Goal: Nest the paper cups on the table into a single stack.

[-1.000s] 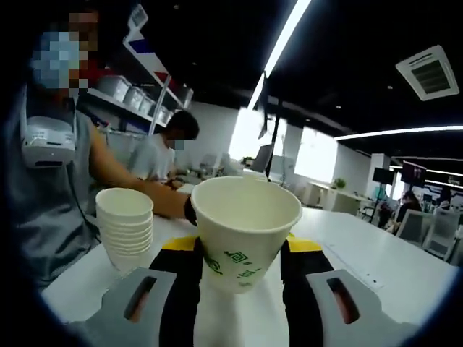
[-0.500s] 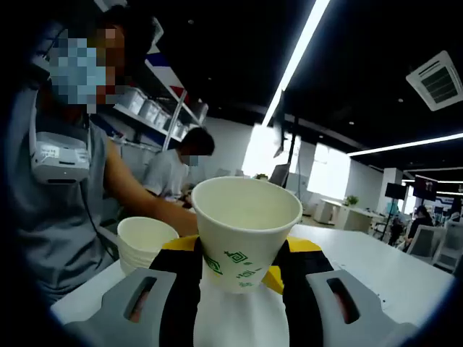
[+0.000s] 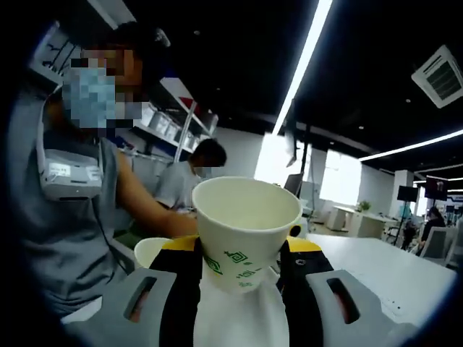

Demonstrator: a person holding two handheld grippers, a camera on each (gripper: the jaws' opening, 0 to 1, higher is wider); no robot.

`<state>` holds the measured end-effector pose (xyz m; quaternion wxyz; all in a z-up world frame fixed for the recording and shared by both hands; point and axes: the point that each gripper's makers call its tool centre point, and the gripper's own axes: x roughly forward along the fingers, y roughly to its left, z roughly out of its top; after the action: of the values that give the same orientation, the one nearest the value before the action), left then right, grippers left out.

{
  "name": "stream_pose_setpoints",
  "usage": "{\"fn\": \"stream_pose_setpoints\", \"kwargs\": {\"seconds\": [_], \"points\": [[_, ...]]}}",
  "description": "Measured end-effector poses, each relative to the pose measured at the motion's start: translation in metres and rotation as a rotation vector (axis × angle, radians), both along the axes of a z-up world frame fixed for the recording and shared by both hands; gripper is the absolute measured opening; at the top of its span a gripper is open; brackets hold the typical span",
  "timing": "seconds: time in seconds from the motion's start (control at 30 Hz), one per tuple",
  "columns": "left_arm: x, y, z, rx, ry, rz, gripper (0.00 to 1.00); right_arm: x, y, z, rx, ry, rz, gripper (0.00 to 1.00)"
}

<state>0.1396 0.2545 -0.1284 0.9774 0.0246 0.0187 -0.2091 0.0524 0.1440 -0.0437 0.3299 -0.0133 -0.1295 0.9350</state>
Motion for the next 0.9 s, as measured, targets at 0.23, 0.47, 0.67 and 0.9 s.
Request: {"fn": "stream_pose_setpoints", "kwargs": {"seconds": [0.23, 0.47, 0.67, 0.9], "points": [[0.001, 0.001, -0.001, 0.002, 0.003, 0.0, 0.33, -0.015, -0.007, -0.003, -0.009, 0.019, 0.081, 0.45], [0.0, 0.002, 0.0, 0.001, 0.0, 0.002, 0.33, -0.04, -0.023, -0.001, -0.008, 0.018, 0.166, 0.45], [0.0, 0.001, 0.0, 0.004, -0.001, 0.003, 0.33, -0.051, -0.038, -0.01, -0.028, -0.034, 0.248, 0.46], [-0.001, 0.0, 0.0, 0.006, 0.0, 0.002, 0.33, -0.061, -0.046, -0.012, -0.028, -0.045, 0.293, 0.46]]}}
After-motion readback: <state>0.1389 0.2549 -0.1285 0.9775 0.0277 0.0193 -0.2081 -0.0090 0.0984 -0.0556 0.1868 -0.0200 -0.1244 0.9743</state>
